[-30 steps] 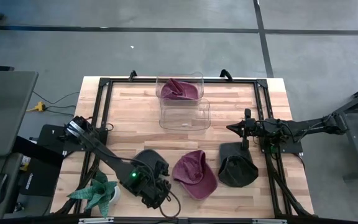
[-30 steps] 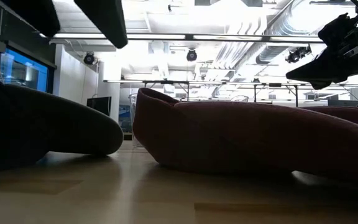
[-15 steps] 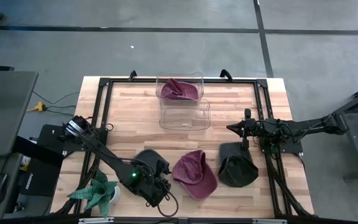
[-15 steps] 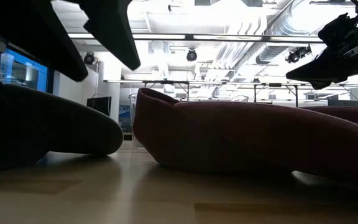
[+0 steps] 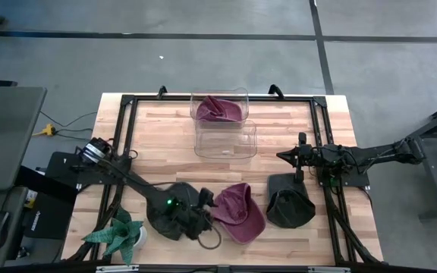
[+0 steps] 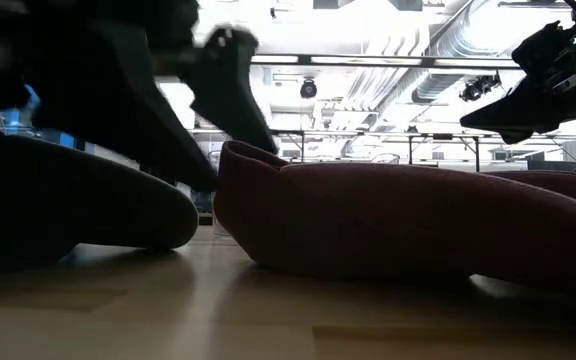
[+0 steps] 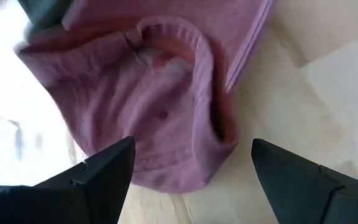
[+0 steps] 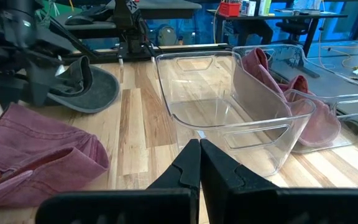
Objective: Pick & Place hat
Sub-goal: Put the dark red cap into the top transparent bin
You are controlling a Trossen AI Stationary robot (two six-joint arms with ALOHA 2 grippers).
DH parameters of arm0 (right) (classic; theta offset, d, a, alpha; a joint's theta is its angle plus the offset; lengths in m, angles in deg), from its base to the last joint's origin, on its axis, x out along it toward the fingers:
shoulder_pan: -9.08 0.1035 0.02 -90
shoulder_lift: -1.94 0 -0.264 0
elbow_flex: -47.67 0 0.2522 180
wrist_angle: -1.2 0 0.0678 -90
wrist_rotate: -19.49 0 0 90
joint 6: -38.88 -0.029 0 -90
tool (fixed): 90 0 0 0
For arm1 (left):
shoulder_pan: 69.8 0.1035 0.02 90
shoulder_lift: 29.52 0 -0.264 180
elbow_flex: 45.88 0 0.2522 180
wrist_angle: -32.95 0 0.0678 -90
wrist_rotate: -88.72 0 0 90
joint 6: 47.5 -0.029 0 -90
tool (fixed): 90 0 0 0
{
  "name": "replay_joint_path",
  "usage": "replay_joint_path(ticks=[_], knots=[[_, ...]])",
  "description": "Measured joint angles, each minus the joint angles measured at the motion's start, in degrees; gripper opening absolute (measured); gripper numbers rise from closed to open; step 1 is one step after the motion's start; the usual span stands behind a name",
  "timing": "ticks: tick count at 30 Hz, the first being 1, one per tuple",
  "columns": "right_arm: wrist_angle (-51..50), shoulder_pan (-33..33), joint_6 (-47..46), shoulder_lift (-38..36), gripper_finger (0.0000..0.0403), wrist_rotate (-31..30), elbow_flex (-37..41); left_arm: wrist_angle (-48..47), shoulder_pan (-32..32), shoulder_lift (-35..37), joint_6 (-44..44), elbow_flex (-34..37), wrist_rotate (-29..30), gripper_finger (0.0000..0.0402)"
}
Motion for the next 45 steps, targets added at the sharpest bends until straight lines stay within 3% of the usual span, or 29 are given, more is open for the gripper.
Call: replay_joint_path(ticks=[17,32,45], knots=[[0.0,0.0,0.0,0.0,0.0,0.0,0.0,3.9,4.3,-1.3,-1.6,0.3,-12.1,0.0312],[0.0,0.0,0.0,0.0,0.0,0.0,0.0,6.9,5.4,-2.7,-2.9,0.3,-12.9,0.0312],[0.0,0.0,0.0,0.0,0.0,0.0,0.0,9.4,6.4,-3.1,-2.8,0.3,-18.0,0.0312]])
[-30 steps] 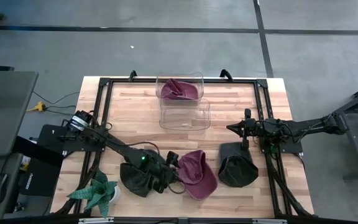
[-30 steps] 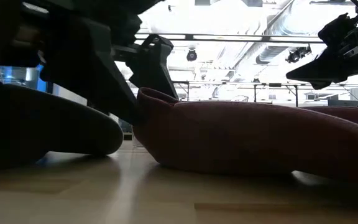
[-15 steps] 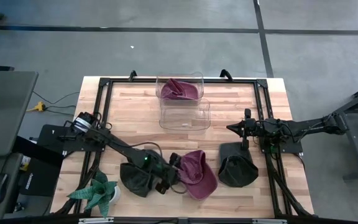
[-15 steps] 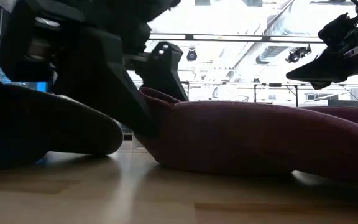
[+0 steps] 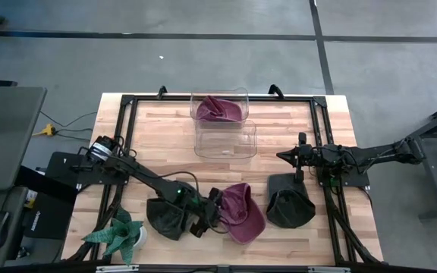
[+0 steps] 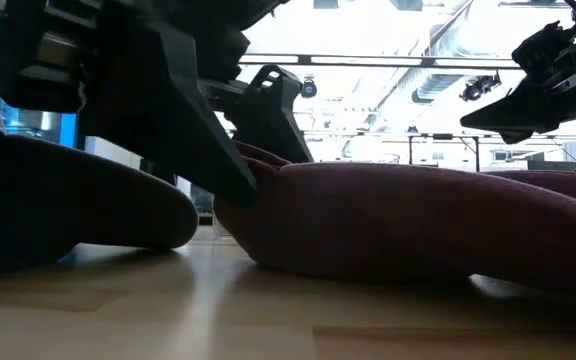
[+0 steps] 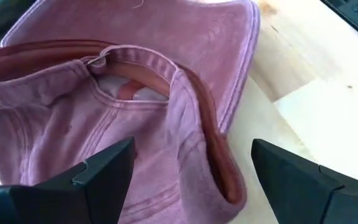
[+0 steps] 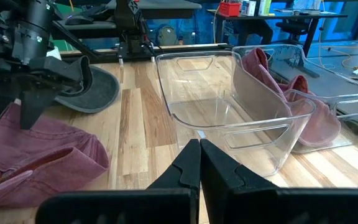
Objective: Pick & Place hat
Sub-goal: Put the dark red cap into the top transparent bin
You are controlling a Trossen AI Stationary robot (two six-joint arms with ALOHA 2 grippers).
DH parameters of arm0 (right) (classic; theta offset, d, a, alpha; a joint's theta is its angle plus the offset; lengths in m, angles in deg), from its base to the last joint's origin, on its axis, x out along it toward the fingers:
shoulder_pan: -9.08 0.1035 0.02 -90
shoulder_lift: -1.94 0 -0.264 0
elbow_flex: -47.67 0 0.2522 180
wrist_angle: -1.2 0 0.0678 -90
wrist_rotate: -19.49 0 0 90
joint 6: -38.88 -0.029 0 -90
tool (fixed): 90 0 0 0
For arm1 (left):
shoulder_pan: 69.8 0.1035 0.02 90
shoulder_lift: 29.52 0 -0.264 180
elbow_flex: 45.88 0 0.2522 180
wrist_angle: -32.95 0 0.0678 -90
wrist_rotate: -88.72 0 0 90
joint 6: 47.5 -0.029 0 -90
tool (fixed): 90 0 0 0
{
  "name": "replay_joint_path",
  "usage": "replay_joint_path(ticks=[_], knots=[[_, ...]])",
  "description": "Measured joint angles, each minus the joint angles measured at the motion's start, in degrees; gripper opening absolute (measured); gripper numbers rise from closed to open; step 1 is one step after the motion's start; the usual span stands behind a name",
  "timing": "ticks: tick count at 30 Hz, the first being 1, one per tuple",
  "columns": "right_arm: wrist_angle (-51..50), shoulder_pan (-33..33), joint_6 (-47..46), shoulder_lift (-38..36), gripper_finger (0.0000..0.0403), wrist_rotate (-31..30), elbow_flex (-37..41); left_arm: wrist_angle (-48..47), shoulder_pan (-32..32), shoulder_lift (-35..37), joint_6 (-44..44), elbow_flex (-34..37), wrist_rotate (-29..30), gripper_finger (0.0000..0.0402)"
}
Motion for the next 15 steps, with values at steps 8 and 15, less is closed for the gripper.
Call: replay_joint_path(ticks=[8,15], knots=[[0.0,0.0,0.0,0.0,0.0,0.0,0.0,3.8,0.0,-3.8,-0.1,-0.1,1.0,0.0312],[0.0,0.0,0.0,0.0,0.0,0.0,0.0,4.1,0.2,-4.0,0.2,0.0,1.7,0.0312]])
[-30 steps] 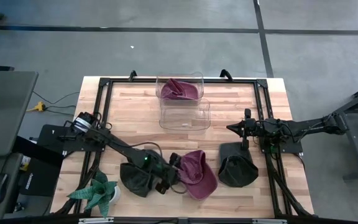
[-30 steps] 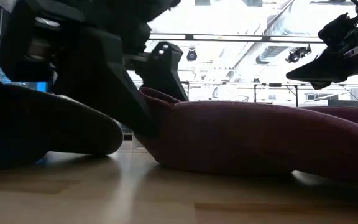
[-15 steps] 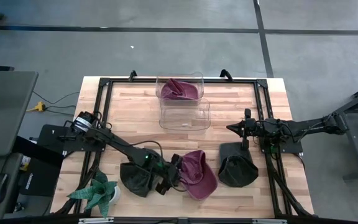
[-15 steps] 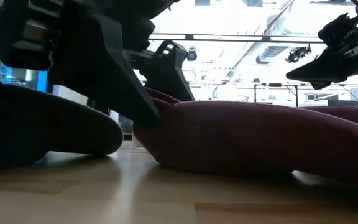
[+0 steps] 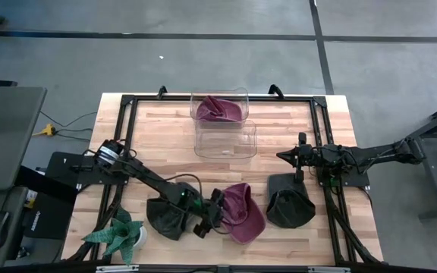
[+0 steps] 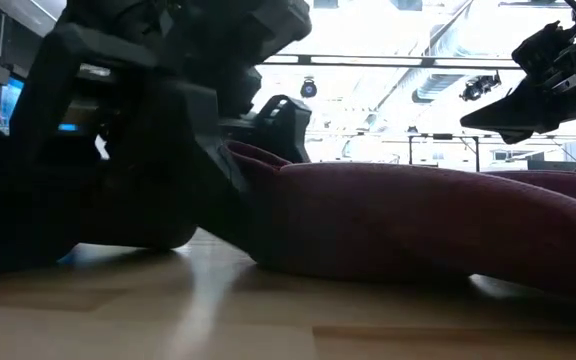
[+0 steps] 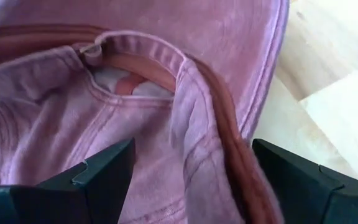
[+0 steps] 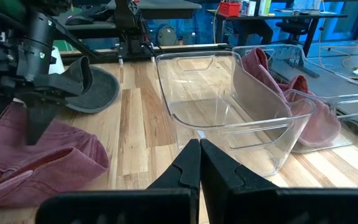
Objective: Pick & Place hat
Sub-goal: Put the dark red cap into the top transparent bin
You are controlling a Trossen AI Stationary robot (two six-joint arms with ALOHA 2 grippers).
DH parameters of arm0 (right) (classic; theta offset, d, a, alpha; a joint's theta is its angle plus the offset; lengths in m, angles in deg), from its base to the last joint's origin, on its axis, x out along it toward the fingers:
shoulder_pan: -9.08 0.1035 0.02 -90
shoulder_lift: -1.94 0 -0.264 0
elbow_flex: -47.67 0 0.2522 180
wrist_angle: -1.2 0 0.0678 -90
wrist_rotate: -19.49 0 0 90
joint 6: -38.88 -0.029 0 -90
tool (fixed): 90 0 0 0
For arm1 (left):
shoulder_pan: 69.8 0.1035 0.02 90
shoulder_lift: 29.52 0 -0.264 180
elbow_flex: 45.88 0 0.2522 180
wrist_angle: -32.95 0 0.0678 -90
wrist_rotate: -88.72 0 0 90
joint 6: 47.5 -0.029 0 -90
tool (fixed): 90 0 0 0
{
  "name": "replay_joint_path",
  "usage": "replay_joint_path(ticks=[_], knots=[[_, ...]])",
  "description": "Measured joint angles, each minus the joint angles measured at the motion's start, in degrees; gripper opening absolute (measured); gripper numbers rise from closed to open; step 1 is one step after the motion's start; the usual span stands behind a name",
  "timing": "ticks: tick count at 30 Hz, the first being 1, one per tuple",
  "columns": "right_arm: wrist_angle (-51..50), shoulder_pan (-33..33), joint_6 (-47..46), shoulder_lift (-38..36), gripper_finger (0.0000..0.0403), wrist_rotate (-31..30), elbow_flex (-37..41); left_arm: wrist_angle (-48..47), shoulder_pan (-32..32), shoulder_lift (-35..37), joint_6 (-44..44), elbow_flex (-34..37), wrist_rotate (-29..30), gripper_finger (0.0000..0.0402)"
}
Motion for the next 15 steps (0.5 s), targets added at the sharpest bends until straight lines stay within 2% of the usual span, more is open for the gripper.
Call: replay_joint_path(ticks=[6,15], knots=[[0.0,0.0,0.0,0.0,0.0,0.0,0.0,0.9,0.2,0.0,0.1,0.0,-1.6,0.0306],[0.0,0.0,0.0,0.0,0.0,0.0,0.0,1.0,1.0,0.0,2.9,0.0,-2.2,0.0238]])
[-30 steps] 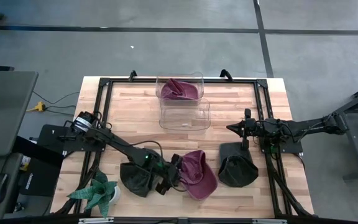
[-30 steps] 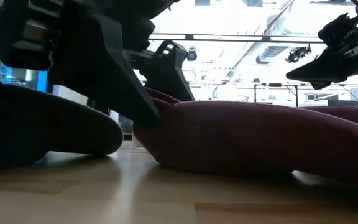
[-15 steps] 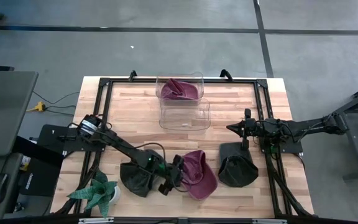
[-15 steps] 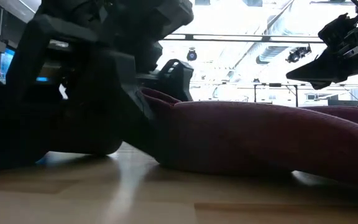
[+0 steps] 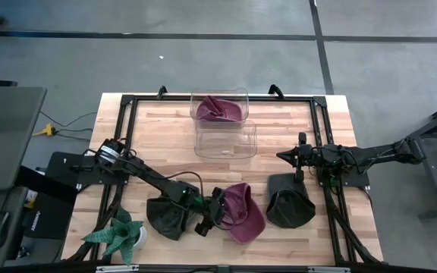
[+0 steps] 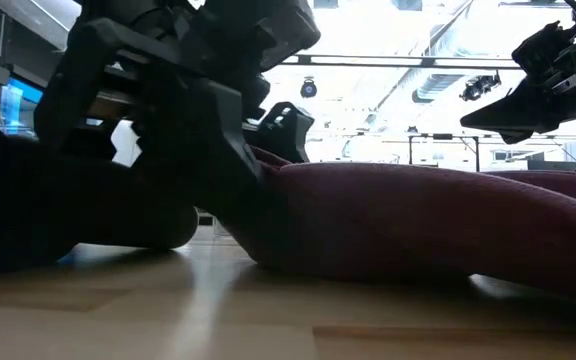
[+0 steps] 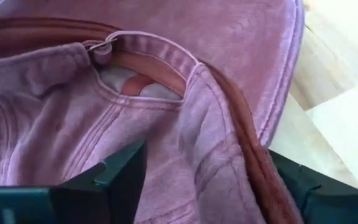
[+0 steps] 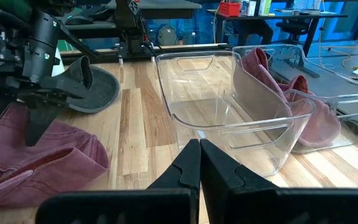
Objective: Pick & Place hat
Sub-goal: Put the dark red cap into the top transparent bin
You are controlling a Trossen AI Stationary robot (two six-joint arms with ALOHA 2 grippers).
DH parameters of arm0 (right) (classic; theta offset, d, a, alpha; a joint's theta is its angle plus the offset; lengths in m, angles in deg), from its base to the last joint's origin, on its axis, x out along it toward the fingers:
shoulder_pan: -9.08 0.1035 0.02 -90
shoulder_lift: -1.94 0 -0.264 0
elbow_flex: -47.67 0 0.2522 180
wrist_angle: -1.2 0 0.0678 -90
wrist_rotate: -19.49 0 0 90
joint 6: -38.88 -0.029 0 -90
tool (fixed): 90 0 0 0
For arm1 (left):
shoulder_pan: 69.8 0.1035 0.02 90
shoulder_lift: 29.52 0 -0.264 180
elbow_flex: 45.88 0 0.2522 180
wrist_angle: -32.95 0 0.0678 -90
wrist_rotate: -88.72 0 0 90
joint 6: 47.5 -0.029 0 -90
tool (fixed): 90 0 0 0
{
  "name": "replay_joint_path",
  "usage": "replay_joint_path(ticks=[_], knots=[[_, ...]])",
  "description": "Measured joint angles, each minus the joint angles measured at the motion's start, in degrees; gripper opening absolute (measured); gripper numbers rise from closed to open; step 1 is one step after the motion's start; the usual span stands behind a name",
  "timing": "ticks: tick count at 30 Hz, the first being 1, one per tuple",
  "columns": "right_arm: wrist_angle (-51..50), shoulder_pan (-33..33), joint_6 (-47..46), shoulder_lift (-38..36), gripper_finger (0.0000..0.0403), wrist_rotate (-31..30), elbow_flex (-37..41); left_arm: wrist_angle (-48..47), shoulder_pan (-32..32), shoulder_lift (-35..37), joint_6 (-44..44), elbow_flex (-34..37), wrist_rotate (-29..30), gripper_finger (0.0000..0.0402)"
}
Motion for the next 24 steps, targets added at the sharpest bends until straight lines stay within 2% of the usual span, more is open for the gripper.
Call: replay_joint_path(ticks=[13,21,24], knots=[[0.0,0.0,0.0,0.0,0.0,0.0,0.0,-2.7,0.2,0.0,4.6,0.0,-1.4,0.0122],[0.0,0.0,0.0,0.0,0.0,0.0,0.0,-3.3,0.2,0.0,7.4,0.0,-1.1,0.0011],[0.0,0.0,0.0,0.0,0.0,0.0,0.0,-3.4,0.2,0.0,8.8,0.0,-1.1,0.0009]])
